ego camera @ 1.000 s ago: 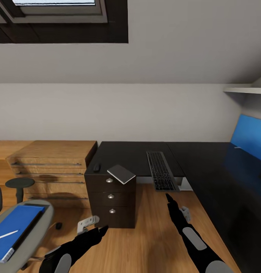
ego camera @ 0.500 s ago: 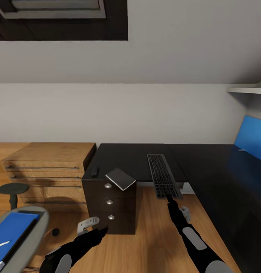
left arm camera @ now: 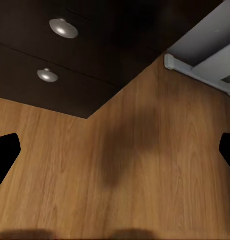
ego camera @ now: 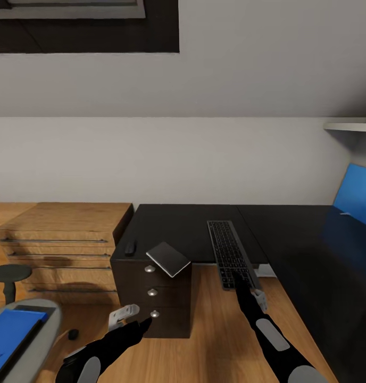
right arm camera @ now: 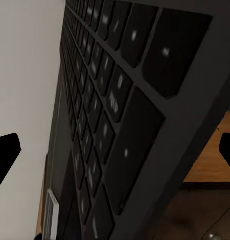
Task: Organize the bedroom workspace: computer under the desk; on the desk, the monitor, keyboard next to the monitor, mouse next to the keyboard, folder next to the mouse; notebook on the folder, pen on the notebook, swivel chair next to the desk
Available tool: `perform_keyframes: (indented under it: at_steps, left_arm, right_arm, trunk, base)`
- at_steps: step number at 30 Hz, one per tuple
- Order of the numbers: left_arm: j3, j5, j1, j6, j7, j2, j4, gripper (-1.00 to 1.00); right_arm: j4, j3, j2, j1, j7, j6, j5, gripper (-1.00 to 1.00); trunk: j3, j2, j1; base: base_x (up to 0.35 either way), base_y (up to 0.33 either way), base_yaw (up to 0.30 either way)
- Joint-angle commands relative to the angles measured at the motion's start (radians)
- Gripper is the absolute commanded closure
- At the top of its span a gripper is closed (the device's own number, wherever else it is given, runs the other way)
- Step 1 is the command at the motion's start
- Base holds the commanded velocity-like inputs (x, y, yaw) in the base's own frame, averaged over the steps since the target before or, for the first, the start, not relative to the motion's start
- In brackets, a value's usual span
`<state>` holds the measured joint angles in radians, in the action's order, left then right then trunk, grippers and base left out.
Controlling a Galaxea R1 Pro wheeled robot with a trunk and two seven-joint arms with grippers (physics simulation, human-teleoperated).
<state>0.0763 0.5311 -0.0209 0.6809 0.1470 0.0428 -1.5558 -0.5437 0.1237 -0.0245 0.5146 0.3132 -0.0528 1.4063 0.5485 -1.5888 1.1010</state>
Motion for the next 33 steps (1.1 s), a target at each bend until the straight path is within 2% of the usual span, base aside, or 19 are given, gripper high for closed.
perform_keyframes:
  at_steps: [1,8,9,20,33]
  left_arm:
    - [0.000,0.011,-0.001,0.004,0.009,0.000,-0.001,-1.00]
    - [0.000,0.011,-0.001,0.005,0.009,0.000,0.003,-1.00]
    - [0.000,0.011,-0.001,0.005,0.009,0.000,0.004,-1.00]
    - [0.000,0.010,-0.001,0.005,0.009,0.000,0.011,-1.00]
    - [0.000,0.010,-0.001,0.002,0.013,0.001,0.011,-1.00]
  right_arm:
    - [0.001,0.008,-0.001,0.001,0.003,-0.006,0.011,-1.00]
    - [0.001,0.008,-0.002,0.001,0.002,-0.007,0.010,-1.00]
    - [0.001,0.008,-0.002,0.001,0.002,-0.007,0.010,1.00]
    - [0.001,0.008,0.001,0.001,0.001,-0.010,0.010,1.00]
    - [0.001,0.010,0.000,0.001,0.003,-0.012,0.008,1.00]
  trunk:
    - [0.001,0.000,0.000]
    - [0.001,0.000,0.000]
    - [0.001,0.000,0.000]
    - [0.001,0.000,0.000]
    - [-0.040,0.091,-0.050]
  base:
    - [0.118,0.000,0.000]
    - [0.025,0.000,0.000]
    - [0.004,0.000,0.000]
    - [0.000,0.000,0.000]
    - [0.000,0.000,0.000]
